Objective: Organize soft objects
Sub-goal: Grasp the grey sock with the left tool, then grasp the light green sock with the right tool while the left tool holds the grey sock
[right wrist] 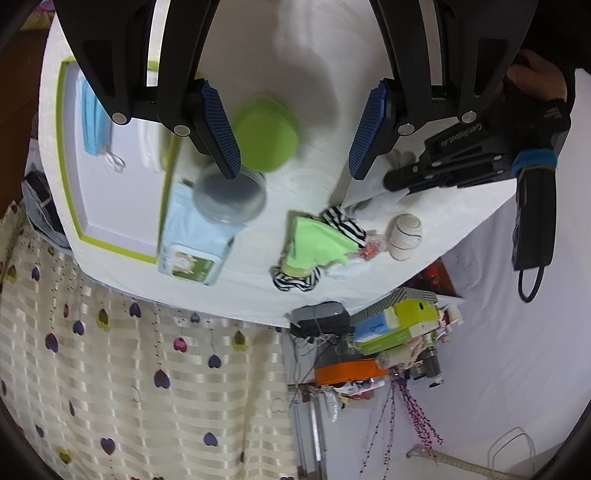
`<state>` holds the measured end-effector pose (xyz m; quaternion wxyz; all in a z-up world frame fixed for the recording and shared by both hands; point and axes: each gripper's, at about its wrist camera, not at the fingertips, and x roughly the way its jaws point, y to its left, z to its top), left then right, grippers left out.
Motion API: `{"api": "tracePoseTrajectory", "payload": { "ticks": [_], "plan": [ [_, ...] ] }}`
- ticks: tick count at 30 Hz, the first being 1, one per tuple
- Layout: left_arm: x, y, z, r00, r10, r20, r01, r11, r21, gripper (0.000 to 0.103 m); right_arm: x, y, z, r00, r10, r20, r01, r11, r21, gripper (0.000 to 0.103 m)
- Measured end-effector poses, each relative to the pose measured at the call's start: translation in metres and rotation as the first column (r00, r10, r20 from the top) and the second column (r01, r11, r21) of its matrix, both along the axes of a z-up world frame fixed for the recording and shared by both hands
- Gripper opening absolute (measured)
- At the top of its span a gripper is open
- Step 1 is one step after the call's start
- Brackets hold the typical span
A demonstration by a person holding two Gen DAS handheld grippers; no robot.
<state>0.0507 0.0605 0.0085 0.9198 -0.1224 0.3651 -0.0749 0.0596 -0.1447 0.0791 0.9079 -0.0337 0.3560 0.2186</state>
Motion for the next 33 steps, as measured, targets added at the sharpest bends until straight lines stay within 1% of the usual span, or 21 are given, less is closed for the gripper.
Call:
{"api": "tracePoseTrajectory", "payload": {
  "ticks": [10,13,17,19,22,25,30,33],
  "plan": [
    [-0.005,0.037,-0.003,0.997,0.078,0.0,-0.078,0.997,0.004,0.016,0.018,0.051,-0.006,0.996,0.094,-0.008,-0.094,0.995,-0.019,0.062],
    [-0.004,0.043,-0.004,0.996,0.092,0.001,-0.092,0.996,0.005,0.016,0.027,0.063,-0.008,0.995,0.098,-0.014,-0.099,0.995,-0.034,0.062],
    [-0.003,0.052,-0.005,0.992,0.124,0.006,-0.124,0.992,0.019,0.016,0.046,0.076,-0.011,0.997,0.075,-0.031,-0.077,0.996,-0.045,0.062],
    [-0.003,0.056,-0.005,0.99,0.139,0.01,-0.139,0.99,0.024,0.016,0.059,0.079,-0.013,0.998,0.051,-0.047,-0.053,0.998,-0.032,0.062],
    [-0.002,0.063,-0.008,0.988,0.153,0.006,-0.153,0.988,0.025,0.016,0.08,0.087,-0.018,0.997,0.023,-0.08,-0.025,0.999,-0.024,0.062],
    [0.001,0.068,-0.012,0.987,0.163,-0.009,-0.163,0.986,0.026,0.016,0.101,0.096,-0.026,0.993,-0.007,-0.116,0.003,0.999,-0.041,0.062],
    [0.003,0.072,-0.017,0.987,0.161,-0.022,-0.161,0.987,0.019,0.017,0.132,0.107,-0.048,0.979,-0.058,-0.194,0.042,0.996,-0.082,0.062],
    [0.004,0.073,-0.019,0.987,0.158,-0.021,-0.158,0.987,0.017,0.017,0.146,0.108,-0.061,0.965,-0.08,-0.248,0.062,0.995,-0.081,0.062]
  ]
}}
